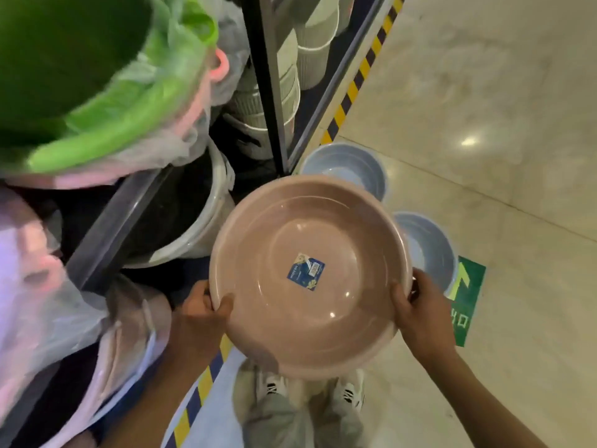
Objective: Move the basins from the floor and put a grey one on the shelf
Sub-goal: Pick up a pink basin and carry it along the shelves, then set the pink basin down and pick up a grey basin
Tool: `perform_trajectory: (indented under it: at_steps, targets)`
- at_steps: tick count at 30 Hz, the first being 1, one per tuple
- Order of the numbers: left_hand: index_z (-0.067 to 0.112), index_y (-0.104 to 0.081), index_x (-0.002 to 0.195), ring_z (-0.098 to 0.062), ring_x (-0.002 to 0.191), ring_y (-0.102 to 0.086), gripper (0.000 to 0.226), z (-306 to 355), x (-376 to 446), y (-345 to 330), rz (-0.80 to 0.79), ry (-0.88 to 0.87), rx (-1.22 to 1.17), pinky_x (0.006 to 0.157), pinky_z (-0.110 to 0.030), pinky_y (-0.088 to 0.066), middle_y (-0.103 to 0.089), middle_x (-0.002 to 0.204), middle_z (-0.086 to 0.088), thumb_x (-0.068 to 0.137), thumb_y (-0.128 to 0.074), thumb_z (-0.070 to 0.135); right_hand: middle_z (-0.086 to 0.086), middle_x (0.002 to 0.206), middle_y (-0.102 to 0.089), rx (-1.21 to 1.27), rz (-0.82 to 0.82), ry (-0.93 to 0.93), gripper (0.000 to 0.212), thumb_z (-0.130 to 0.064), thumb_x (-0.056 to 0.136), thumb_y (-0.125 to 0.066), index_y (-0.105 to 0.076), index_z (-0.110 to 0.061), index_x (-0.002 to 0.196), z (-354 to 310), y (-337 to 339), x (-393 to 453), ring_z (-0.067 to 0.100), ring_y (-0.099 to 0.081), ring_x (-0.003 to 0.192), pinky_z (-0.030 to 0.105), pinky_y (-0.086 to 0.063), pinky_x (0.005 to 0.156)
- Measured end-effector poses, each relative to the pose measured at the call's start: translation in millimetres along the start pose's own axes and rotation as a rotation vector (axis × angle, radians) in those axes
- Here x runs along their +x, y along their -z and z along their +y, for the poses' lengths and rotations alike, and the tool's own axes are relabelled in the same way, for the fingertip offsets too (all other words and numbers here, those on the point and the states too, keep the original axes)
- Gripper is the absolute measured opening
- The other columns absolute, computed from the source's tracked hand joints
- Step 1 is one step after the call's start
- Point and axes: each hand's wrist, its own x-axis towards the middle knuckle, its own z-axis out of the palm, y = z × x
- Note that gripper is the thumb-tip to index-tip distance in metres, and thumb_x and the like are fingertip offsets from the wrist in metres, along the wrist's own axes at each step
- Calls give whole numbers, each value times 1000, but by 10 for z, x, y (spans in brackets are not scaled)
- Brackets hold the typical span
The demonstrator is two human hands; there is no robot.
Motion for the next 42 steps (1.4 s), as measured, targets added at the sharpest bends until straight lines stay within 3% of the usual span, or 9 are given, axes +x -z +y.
perform_trajectory:
  at_steps: [3,9,11,15,21,28,34,39,42]
  targets:
    - [17,-56,90,-21,64,-60,22,-523,394,-446,2,26,98,52,-32,-39,-56,64,4,92,-65,37,-15,68,-59,-22,-35,-8,17,-23,95,-61,-65,-14,108,422,-649,193,3,-56,57,23,-35,49]
    - [17,-49,91,-25,75,-49,21,-1306,1095,-1176,-10,77,257,64,-38,-35,-49,72,13,96,-63,32,-7,67,-56,-69,-72,0,11,-25,93,-61,-60,-16,100,1099,-1723,546,10,-50,57,27,-32,50]
    - [15,-51,92,-30,77,-56,22,-1458,1247,-1359,-22,77,264,64,-38,-36,-54,74,6,96,-63,32,0,69,-58,-84,-81,-5,13,-26,92,-60,-59,-13,96,1291,-1991,629,16,-49,57,33,-30,51]
    - [5,-57,115,-42,92,-68,31,-1720,1457,-1636,-55,59,277,79,-46,-53,-68,102,-15,97,-63,30,-6,66,-54,-88,-96,-26,12,-27,92,-59,-53,-17,90,1566,-2369,728,4,-47,58,20,-28,50]
    - [5,-57,101,-41,84,-68,27,-2033,1652,-1935,-72,90,296,71,-46,-55,-70,92,-19,96,-64,30,4,75,-62,-134,-139,-28,21,-34,93,-60,-59,-13,89,1869,-2710,795,27,-57,68,38,-44,61]
    - [20,-55,99,-37,84,-68,21,-2235,1654,-2154,-101,76,315,73,-45,-53,-73,93,-14,91,-71,32,1,92,-47,-275,-155,-97,27,-44,93,-59,-59,-16,96,2163,-2851,727,27,-51,75,33,-36,61]
    - [3,-62,112,-34,85,-59,33,-2107,1663,-2139,-112,117,405,72,-42,-46,-69,103,-17,93,-70,28,2,113,-58,-285,-237,-192,43,-53,92,-57,-60,-25,124,2170,-2816,732,29,-61,102,38,-44,72]
    - [8,-61,113,-34,85,-59,28,-1495,1538,-1936,-45,39,498,70,-44,-50,-67,102,-16,93,-62,28,3,124,-63,-292,-225,-275,57,-60,93,-52,-51,-23,137,2165,-2333,710,27,-61,112,41,-45,79]
    - [14,-58,130,-40,106,-62,39,-928,1442,-1932,-119,-27,523,87,-51,-54,-66,121,-16,95,-59,30,4,120,-67,-269,-171,-301,52,-57,94,-52,-53,-24,133,2121,-1814,687,27,-63,108,41,-48,80]
